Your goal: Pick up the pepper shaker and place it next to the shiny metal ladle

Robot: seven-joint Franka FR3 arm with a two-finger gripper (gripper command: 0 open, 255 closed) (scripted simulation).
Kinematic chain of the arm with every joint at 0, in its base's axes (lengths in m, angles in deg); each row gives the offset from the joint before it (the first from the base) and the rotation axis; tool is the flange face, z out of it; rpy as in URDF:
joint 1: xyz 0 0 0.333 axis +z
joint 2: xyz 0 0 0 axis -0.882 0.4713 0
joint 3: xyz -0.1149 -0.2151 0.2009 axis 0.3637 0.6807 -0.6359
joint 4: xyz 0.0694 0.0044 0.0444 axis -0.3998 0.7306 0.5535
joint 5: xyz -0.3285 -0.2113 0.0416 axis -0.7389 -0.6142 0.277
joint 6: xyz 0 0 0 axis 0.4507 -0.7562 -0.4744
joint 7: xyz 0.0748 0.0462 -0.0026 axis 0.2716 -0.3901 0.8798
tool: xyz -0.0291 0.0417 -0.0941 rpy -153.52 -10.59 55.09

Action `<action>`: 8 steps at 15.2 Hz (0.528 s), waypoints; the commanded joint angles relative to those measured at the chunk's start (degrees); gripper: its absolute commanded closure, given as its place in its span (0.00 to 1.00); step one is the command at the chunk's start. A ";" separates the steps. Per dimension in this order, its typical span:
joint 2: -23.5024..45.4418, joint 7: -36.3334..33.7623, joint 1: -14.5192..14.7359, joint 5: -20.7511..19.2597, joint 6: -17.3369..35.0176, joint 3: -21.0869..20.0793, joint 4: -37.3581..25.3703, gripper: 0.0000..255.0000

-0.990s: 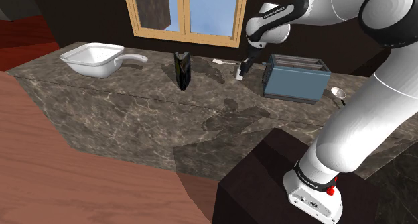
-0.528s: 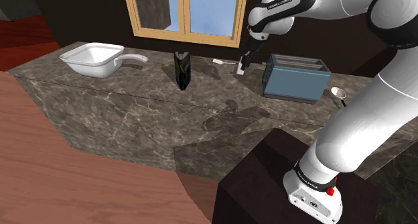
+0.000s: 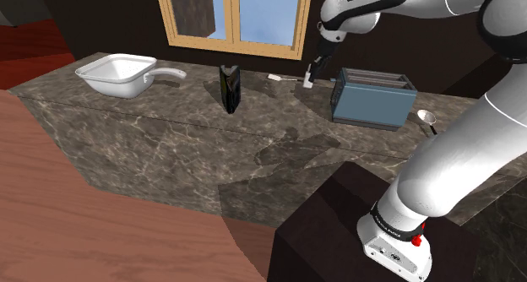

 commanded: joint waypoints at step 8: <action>-13.81 5.18 -6.28 -7.02 -2.58 3.48 10.60 1.00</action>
